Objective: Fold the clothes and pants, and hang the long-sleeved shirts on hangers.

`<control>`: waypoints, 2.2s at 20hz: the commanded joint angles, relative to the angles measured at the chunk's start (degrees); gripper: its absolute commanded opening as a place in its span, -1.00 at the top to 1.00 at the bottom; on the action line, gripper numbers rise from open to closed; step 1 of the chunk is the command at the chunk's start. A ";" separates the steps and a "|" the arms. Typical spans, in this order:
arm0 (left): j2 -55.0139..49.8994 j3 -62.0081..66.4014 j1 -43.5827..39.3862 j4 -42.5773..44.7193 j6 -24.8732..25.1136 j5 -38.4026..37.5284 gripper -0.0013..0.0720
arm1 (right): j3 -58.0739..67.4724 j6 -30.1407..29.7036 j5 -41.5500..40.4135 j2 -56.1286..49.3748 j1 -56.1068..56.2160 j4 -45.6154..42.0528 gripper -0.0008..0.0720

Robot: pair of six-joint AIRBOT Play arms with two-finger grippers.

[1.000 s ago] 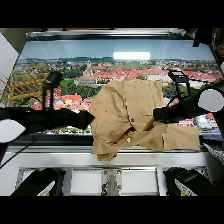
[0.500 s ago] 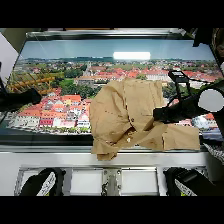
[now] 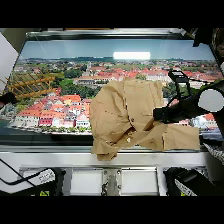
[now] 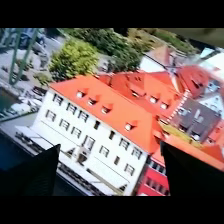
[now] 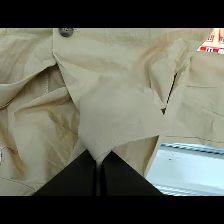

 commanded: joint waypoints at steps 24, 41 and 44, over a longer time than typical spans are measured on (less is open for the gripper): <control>-41.55 32.24 1.84 16.31 -3.19 2.51 -0.96 | 0.00 0.02 0.00 0.02 0.00 0.02 0.93; -33.92 32.24 -0.02 16.44 -3.10 -2.43 0.93 | 0.00 0.02 0.00 0.02 0.00 0.02 0.93; -26.82 32.22 -1.18 16.37 -3.04 -3.21 0.93 | 0.00 0.02 0.00 0.02 0.00 0.02 0.93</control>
